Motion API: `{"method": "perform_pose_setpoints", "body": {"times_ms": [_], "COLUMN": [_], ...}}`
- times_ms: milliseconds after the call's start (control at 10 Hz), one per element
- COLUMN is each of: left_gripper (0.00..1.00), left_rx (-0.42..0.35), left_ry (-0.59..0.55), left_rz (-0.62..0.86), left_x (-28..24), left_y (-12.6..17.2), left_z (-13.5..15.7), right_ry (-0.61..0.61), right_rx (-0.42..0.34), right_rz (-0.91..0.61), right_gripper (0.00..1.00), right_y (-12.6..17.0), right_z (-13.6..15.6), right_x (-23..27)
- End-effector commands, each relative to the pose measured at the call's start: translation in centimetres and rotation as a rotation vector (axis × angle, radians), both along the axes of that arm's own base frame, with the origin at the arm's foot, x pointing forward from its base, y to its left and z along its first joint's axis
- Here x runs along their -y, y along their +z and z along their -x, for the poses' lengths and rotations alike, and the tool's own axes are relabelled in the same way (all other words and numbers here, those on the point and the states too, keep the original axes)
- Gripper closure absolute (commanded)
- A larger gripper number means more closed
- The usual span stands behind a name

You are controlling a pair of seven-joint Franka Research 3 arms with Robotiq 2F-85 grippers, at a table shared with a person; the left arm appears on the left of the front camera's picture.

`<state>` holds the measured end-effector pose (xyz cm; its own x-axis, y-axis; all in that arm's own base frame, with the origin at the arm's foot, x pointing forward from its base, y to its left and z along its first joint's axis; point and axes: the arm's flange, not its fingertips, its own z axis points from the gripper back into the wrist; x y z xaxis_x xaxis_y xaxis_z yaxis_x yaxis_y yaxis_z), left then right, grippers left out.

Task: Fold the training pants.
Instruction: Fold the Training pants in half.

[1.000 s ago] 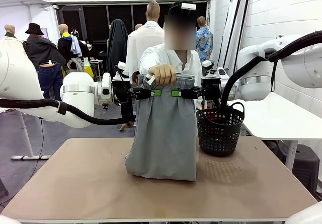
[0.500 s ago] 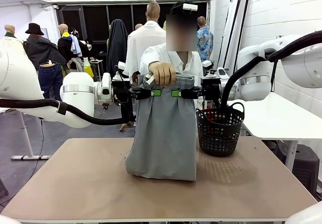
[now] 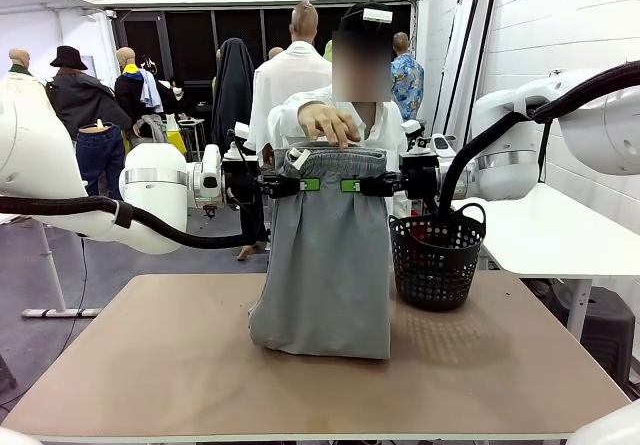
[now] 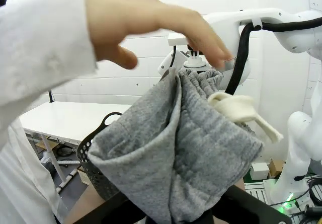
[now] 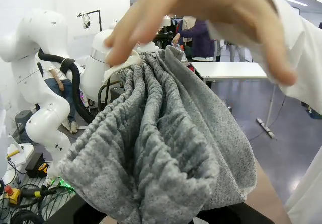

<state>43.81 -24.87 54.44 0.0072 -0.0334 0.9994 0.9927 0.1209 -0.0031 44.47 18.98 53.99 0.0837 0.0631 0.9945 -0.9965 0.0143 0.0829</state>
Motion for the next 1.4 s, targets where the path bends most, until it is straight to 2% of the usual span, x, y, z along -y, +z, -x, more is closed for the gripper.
{"method": "perform_pose_setpoints", "body": {"times_ms": [0, 1300], "left_gripper": [1.00, 1.00], "left_rx": [0.013, 0.013], "left_ry": [0.017, 0.017], "left_rz": [0.009, 0.009], "left_x": [-0.05, -0.05], "left_y": [0.25, 0.25], "left_z": [0.10, 0.10], "right_ry": [0.000, 0.000], "right_rx": [0.000, 0.000], "right_rz": [-0.011, -0.011], "right_gripper": [1.00, 1.00], "right_y": [0.20, 0.20], "right_z": [0.29, 0.29], "right_x": [-0.07, -0.07]}}
